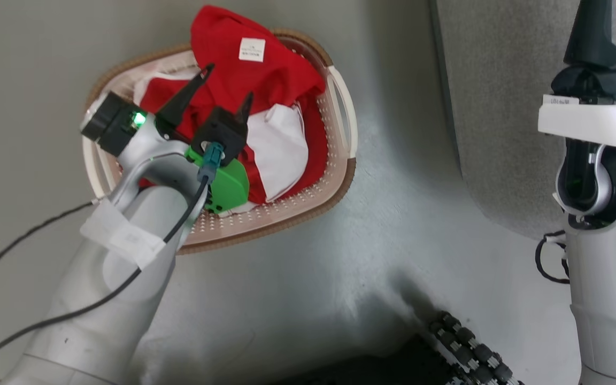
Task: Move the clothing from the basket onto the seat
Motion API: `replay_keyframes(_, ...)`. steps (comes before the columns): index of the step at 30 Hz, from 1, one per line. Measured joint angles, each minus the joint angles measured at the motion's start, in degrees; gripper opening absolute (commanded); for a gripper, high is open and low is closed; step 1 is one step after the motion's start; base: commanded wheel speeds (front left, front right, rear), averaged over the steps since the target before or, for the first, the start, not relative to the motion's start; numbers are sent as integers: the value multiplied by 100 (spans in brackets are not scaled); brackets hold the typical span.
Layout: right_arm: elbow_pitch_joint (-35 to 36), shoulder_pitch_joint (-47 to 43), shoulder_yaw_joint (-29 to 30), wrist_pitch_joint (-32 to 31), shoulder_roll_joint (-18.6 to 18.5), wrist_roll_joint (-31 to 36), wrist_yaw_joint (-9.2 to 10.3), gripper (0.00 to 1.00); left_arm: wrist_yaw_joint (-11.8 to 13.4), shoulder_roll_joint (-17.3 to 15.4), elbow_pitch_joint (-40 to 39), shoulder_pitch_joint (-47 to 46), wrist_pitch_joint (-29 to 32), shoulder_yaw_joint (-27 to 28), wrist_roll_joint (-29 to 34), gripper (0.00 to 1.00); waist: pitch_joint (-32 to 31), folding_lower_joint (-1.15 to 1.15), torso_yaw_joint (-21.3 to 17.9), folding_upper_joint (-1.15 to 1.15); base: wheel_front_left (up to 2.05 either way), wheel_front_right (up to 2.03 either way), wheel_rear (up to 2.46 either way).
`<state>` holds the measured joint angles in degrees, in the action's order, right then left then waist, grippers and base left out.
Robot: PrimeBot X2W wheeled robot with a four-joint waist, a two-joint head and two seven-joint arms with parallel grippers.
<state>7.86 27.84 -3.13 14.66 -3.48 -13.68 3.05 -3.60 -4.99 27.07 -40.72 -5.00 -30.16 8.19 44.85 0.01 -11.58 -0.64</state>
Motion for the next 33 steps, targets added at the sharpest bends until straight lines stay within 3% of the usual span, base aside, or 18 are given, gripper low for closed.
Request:
replay_keyframes(16, -56, 408, -120, 1, 41, -51, -16, 100, -99, -97, 838, -789, -119, -310, 424, 100, 831, 0, -442, 0, 0, 0, 0)
replay_keyframes(24, -129, 456, -145, 1, 59, -100, -16, 100, 116, -97, 1071, -1174, -268, -210, 515, 100, 931, 0, -534, 0, 0, 0, 0)
replay_keyframes(33, -146, 514, -325, 1, 66, -302, -3, 100, 162, -112, 1359, -1411, -321, -300, 743, 100, 991, 0, -617, 0, 0, 0, 0)
